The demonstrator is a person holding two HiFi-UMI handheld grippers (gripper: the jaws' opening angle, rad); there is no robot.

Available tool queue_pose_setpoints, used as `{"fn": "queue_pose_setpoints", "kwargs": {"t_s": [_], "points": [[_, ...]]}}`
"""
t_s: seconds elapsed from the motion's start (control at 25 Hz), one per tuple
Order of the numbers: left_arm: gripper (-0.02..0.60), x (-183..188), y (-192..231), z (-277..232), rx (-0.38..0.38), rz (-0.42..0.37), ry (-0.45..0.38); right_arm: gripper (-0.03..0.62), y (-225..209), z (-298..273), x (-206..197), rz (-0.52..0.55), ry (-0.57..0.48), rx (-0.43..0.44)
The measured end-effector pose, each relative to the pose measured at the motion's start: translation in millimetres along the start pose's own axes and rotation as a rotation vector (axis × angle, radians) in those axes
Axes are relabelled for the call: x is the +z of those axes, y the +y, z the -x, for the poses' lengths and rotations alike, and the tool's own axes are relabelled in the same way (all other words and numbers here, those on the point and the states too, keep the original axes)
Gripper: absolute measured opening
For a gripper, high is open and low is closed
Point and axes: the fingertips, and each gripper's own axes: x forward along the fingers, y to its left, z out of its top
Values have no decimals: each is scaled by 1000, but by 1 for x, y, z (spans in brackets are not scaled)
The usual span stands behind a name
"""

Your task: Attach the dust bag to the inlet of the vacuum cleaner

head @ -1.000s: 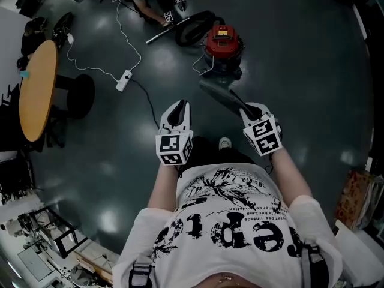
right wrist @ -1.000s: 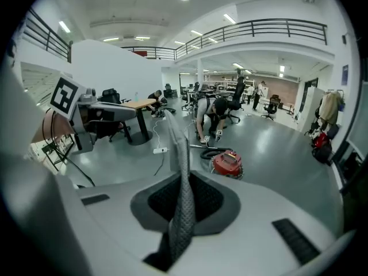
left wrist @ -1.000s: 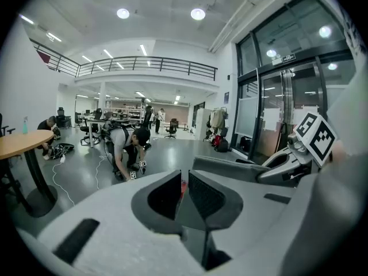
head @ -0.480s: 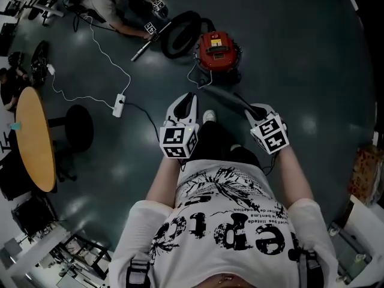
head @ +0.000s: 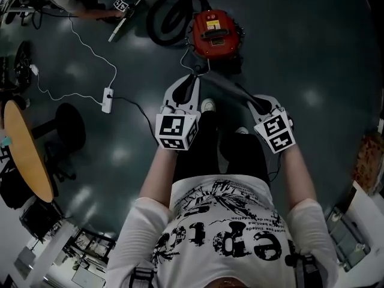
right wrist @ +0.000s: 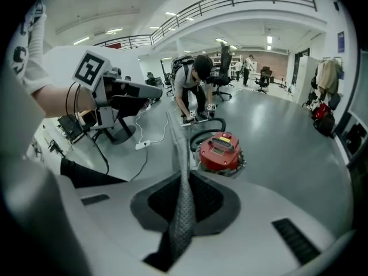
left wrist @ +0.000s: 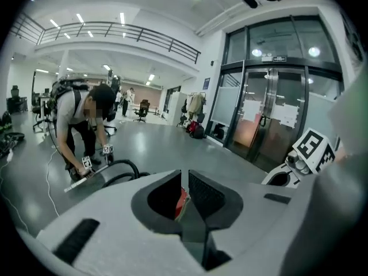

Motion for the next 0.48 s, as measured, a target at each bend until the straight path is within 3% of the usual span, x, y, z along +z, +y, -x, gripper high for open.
{"fn": "queue_pose_setpoints", "kwargs": {"t_s": [0.16,0.28,0.48], "points": [[44,-62,27,-40,15,69,4,25,-17,-60,-46,-12,11,23],[44,-107,44,-77,21,7,-16,25,-31,-106,-76,4,1,47],[44,-152,67,-132,37,-30,-140,25,-52,-174,-124,136,-46,50]]}}
